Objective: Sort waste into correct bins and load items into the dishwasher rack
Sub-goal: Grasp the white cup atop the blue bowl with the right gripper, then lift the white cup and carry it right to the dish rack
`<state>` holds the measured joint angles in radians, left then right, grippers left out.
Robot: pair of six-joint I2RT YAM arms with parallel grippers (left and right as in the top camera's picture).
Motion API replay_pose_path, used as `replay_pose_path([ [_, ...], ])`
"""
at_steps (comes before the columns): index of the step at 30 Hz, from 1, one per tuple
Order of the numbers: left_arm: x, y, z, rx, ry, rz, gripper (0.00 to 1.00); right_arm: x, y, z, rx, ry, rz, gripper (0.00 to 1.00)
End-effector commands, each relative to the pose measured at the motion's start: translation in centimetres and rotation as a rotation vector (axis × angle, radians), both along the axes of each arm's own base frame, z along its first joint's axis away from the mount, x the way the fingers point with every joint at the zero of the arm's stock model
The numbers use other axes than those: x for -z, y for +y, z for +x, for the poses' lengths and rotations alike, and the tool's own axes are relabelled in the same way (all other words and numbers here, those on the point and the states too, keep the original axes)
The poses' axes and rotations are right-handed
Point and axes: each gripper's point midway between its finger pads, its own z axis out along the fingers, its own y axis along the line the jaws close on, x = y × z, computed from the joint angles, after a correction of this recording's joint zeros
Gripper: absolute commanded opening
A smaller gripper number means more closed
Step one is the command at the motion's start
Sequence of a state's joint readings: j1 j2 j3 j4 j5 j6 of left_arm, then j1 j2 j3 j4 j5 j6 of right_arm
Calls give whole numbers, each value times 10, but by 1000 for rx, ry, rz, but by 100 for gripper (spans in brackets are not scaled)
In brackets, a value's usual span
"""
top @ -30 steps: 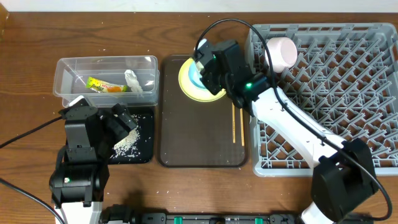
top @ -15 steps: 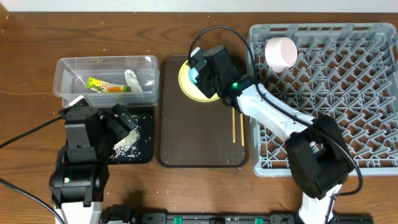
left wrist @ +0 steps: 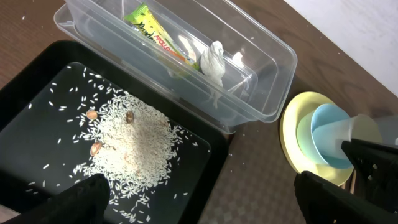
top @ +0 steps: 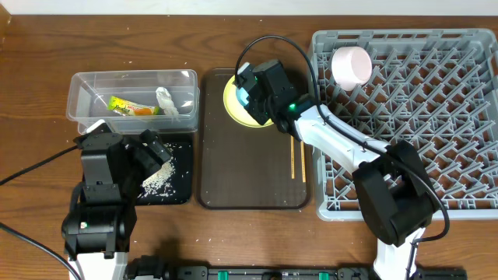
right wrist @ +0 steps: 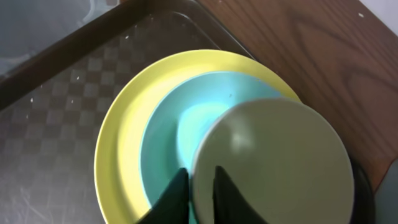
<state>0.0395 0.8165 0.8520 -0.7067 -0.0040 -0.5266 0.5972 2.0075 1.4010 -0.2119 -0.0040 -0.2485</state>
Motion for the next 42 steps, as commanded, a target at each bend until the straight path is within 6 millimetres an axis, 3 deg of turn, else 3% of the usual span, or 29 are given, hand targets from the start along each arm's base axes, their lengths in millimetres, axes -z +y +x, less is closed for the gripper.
replay_pose_path([
  [1, -8, 3, 1, -12, -18, 8, 98, -1, 5, -1, -11, -5, 5, 8],
  [6, -7, 3, 2, -12, -14, 7, 98, -18, 5, 0, -4, -26, 30, 5],
  [7, -7, 3, 2, -12, -14, 8, 98, -24, 5, 0, -4, -34, 35, 1],
  [12, -6, 3, 2, -12, -11, 8, 98, -62, 4, -4, -9, -85, 76, 1],
  [17, -6, 3, 2, -12, -11, 7, 98, -110, -4, -26, -19, -53, 179, 1],
  [22, -6, 3, 2, -11, -11, 7, 98, -148, -18, -67, -129, 131, 376, 1],
  [28, -6, 3, 2, -11, -11, 7, 98, -166, -76, -90, -140, 369, 582, 1],
  [34, -6, 3, 2, -12, -11, 8, 98, -165, -139, -83, -41, 513, 790, 1],
  [39, -6, 3, 2, -12, -11, 7, 98, -172, -169, -81, -73, 523, 974, 1],
  [42, -6, 3, 2, -12, -11, 7, 98, -162, -181, -84, -52, 535, 1017, 1],
])
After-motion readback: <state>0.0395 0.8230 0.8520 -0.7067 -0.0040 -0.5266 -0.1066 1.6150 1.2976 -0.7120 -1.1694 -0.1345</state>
